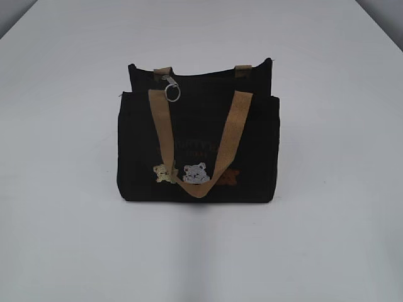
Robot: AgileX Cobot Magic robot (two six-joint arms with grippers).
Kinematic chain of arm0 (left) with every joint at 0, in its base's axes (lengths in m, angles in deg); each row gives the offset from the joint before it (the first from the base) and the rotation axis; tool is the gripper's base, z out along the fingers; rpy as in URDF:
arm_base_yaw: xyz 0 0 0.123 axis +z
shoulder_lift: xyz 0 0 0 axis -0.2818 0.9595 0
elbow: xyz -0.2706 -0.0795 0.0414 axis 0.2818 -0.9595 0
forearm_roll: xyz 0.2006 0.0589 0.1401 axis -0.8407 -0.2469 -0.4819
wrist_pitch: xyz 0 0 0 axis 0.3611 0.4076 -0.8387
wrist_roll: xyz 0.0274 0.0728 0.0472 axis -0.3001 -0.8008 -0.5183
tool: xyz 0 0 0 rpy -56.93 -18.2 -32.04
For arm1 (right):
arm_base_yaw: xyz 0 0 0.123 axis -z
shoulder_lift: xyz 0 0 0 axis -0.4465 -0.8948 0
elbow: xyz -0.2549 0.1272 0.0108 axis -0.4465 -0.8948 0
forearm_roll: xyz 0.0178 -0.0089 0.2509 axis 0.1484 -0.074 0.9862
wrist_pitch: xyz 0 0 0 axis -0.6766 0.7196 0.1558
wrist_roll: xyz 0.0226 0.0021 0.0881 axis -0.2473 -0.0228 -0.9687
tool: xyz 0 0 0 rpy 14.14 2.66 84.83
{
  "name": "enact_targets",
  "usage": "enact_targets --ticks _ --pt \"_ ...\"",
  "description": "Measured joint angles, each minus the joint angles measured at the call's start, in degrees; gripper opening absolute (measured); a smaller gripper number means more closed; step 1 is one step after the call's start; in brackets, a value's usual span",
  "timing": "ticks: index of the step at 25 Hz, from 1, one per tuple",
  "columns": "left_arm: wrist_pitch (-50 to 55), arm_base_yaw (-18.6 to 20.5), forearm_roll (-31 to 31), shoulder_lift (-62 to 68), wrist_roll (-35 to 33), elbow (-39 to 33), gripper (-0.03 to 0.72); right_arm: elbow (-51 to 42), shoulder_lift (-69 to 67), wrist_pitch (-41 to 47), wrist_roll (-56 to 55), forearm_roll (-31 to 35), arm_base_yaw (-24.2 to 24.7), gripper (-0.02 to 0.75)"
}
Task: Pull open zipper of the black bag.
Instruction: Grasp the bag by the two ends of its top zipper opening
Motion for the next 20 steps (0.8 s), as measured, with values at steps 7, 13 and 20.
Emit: enact_targets --ticks 7,13,20 --pt "0.00 0.00 0.00 0.00 0.00 0.00 0.237 0.00 0.00 0.00 0.00 0.00 0.00 0.434" --pt "0.00 0.00 0.00 0.00 0.00 0.00 0.237 0.00 0.00 0.00 0.00 0.00 0.00 0.434" --pt "0.00 0.00 0.45 0.17 0.00 0.00 0.237 0.00 0.00 0.00 0.00 0.00 0.00 0.434"
